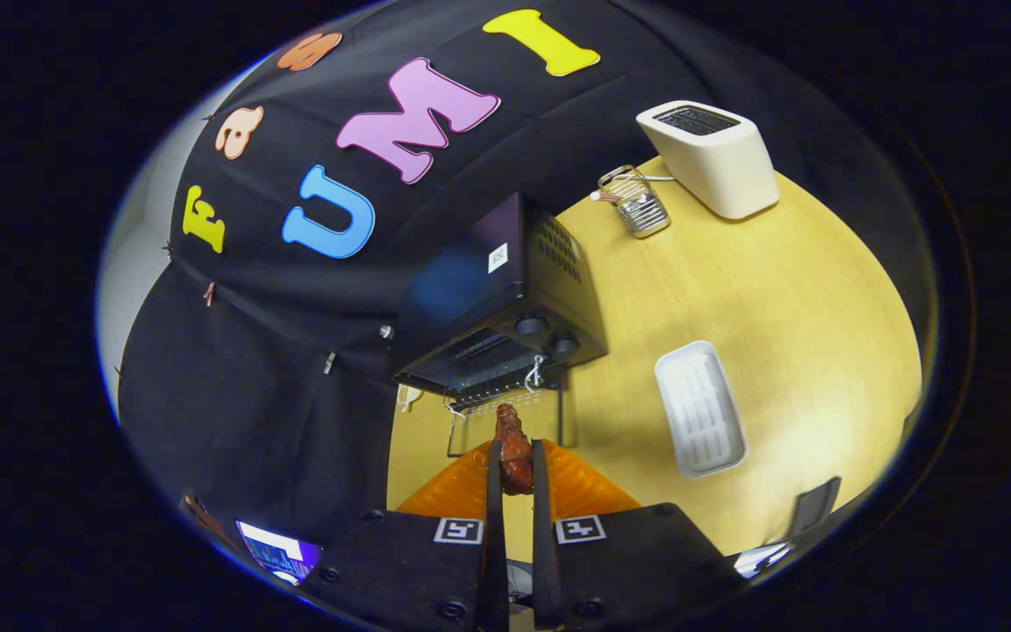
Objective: Open the toaster oven, put the food inside, and close the toaster oven door.
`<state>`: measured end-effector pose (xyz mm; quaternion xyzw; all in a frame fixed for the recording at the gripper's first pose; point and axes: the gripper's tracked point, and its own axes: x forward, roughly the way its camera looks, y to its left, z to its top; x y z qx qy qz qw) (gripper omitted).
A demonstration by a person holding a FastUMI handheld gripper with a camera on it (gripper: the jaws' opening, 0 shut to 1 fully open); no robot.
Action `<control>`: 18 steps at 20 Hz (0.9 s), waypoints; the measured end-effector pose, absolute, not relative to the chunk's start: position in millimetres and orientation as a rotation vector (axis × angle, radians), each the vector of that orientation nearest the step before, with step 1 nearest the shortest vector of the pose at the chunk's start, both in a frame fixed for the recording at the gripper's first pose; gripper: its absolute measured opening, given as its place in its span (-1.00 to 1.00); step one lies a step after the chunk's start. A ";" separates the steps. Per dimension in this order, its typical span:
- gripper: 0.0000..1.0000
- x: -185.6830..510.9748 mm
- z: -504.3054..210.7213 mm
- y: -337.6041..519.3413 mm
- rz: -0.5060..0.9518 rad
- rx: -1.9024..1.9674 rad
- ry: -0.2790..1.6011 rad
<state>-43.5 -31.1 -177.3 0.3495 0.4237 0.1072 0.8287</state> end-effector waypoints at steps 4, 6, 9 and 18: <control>-0.70 -37.5 -188.7 28.2 0.224 0.785 0.865; -0.70 -28.4 -189.7 57.5 0.233 0.819 0.843; -0.70 -1.0 -200.0 93.1 0.234 0.837 0.807; -0.70 82.6 -263.2 125.9 0.104 0.955 0.737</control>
